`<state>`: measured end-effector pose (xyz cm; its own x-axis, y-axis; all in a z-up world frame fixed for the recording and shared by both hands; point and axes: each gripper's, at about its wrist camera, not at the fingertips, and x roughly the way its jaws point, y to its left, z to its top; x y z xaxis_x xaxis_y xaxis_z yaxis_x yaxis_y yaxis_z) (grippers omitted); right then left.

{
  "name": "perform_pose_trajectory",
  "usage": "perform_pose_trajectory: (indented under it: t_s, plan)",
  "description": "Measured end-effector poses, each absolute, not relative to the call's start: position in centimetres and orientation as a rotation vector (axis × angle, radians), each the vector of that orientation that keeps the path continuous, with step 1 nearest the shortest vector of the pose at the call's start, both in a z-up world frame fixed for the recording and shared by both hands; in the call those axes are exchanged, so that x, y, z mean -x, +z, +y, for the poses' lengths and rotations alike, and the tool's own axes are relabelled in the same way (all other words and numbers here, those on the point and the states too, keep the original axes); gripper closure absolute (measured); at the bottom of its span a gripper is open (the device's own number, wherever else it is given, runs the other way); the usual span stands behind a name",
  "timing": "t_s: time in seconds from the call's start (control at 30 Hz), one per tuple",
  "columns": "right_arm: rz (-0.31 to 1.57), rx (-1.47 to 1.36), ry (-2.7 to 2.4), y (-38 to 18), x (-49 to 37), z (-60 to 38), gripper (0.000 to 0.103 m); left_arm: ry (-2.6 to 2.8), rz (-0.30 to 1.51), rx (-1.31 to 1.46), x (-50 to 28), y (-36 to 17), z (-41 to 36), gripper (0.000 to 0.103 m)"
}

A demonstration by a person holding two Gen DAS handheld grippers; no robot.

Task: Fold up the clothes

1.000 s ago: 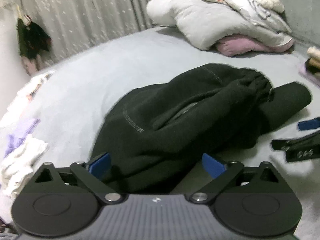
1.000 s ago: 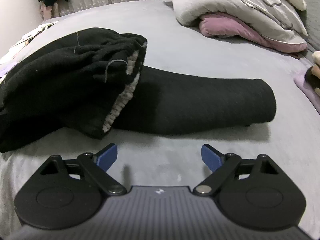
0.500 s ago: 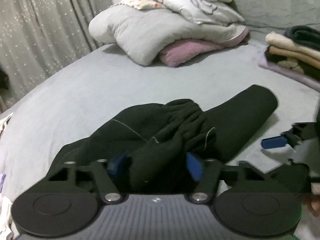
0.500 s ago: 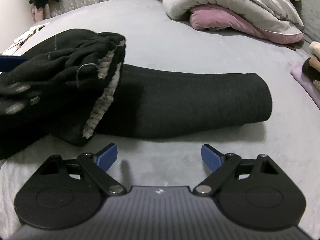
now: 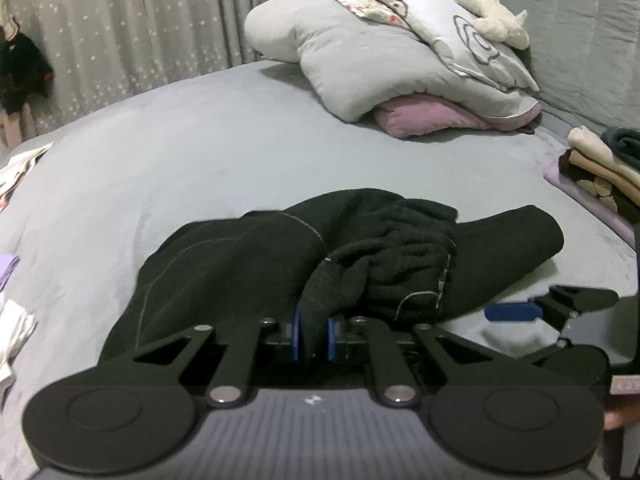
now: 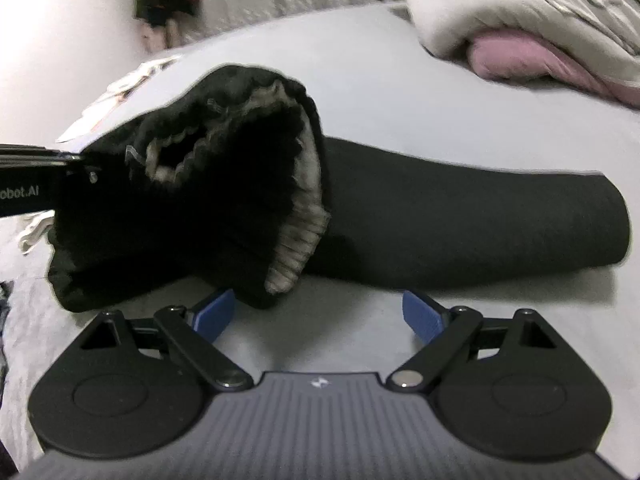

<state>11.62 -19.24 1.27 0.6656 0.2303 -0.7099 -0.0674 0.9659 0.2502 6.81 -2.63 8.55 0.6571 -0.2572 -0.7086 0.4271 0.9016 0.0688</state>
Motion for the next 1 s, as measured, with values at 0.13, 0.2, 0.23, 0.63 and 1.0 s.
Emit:
perform_pose_trajectory:
  t_s: [0.13,0.2,0.23,0.63,1.0]
  plan:
    - [0.772,-0.101,0.203,1.6,-11.5,-17.1,0.012,-0.331,0.773,-0.217,-4.9,9.1,0.4,0.091]
    - [0.754,-0.036,0.192,1.5,-11.4,-16.3,0.012,-0.295,0.781,-0.203,-3.8,9.1,2.0,0.091]
    - [0.748,0.0,0.178,1.3,-11.4,-15.9,0.012,-0.282,0.791,-0.191,-3.3,8.9,2.8,0.091]
    - [0.795,0.165,0.365,1.3,-8.5,-11.1,0.088,-0.218,0.904,-0.06,0.3,6.7,10.2,0.078]
    - [0.882,0.2,0.577,3.2,-2.8,-7.7,0.096,-0.163,0.939,0.072,2.9,7.2,14.9,0.055]
